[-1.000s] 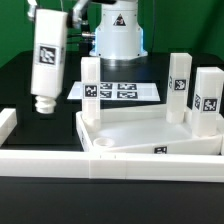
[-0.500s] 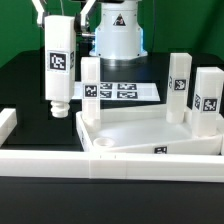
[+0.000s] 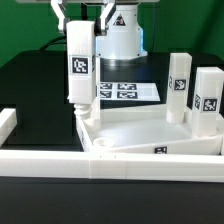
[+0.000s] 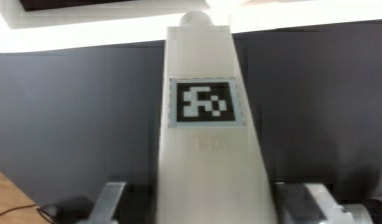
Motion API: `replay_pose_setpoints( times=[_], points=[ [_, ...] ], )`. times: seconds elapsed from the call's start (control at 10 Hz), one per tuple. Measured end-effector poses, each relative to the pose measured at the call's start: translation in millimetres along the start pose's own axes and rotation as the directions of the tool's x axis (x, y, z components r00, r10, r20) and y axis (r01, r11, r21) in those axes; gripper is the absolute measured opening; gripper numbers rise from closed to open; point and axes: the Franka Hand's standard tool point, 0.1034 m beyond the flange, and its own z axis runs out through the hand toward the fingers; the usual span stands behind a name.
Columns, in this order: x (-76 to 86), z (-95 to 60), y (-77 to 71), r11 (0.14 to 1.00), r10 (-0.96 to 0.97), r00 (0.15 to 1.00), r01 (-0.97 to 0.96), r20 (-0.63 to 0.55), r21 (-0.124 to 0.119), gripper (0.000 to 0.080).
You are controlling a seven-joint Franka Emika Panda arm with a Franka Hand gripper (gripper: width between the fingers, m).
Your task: Assemble desk
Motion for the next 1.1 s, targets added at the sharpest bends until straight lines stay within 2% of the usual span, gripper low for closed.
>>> replay_pose_setpoints(
  times=[0.1,0.5,0.8,1.1],
  points=[
    [1.1,2.8,0.1,0.999,0.032,0.999,-0.033,0.029,0.009,0.0290],
    [0.7,4.3,-0.1,1.000,0.029,0.999,-0.030,0.029,0.007,0.0290],
    [-14.6,22.0,-16.0,1.000,-0.029,0.999,0.029,0.042,0.000,0.0290],
    [-16.3,25.8,-16.2,0.999,-0.048,0.998,0.049,0.049,-0.002,0.0290]
  ],
)
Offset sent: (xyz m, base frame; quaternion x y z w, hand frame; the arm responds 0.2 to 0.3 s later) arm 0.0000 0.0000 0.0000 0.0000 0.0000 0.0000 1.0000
